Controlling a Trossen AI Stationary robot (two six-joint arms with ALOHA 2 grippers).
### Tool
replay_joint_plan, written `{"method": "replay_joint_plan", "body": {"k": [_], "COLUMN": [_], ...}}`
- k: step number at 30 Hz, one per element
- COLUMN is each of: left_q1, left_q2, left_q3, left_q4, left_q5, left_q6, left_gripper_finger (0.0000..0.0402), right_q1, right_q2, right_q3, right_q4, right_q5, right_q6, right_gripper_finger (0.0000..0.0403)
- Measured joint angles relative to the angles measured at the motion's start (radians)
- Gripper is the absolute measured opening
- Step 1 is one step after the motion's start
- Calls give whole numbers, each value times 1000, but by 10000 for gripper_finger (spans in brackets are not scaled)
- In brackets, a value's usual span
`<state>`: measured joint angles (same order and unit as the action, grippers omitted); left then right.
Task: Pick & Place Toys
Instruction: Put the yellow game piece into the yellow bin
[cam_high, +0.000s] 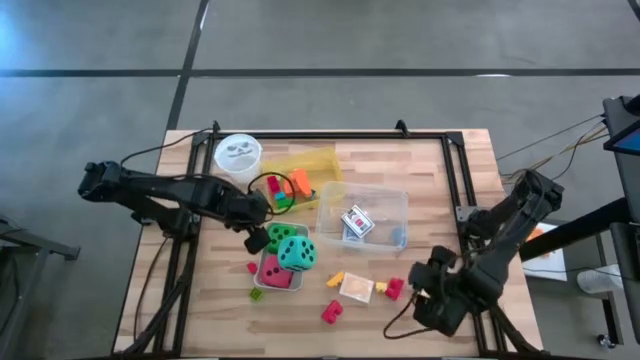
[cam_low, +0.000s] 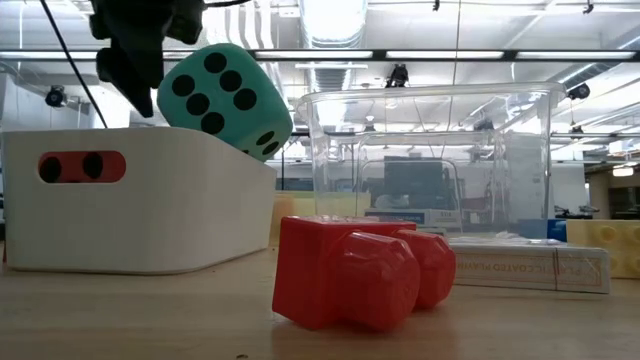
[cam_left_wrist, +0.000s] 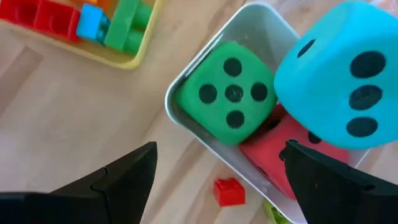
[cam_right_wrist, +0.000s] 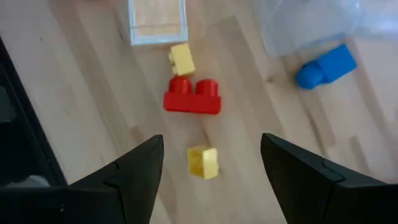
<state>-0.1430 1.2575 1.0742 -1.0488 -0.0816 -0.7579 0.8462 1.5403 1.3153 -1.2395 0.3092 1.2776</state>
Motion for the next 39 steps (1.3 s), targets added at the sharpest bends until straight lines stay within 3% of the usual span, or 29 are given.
{"method": "replay_joint_plan", "body": {"k": [5,10,21,27,32,39], "left_q1": [-14,-16,-16,-16,-16,-16], "left_q2": [0,0,0,0,0,1], "left_q3": [0,1,1,1,1,1], "left_q4": [-15,-29,-29,-30,-29,-29], "left_q5": [8,15,41,57,58,76], "left_q6": [-29,-32,-6,-6,-10,-28], "left_gripper_finger": [337,337,337,337,337,337], "right_q1": [40,46,48,48,42,41], "right_q2": [43,99,192,189,189,188], "right_q3": [-14,-17,-107,-192,-277,-310], "right_q4": [-3,-2,155,165,308,341], "right_q5": [-5,-101,-255,-257,-266,-243], "right_q6": [181,283,130,83,24,14], "right_gripper_finger": [263,263,263,263,263,263]}}
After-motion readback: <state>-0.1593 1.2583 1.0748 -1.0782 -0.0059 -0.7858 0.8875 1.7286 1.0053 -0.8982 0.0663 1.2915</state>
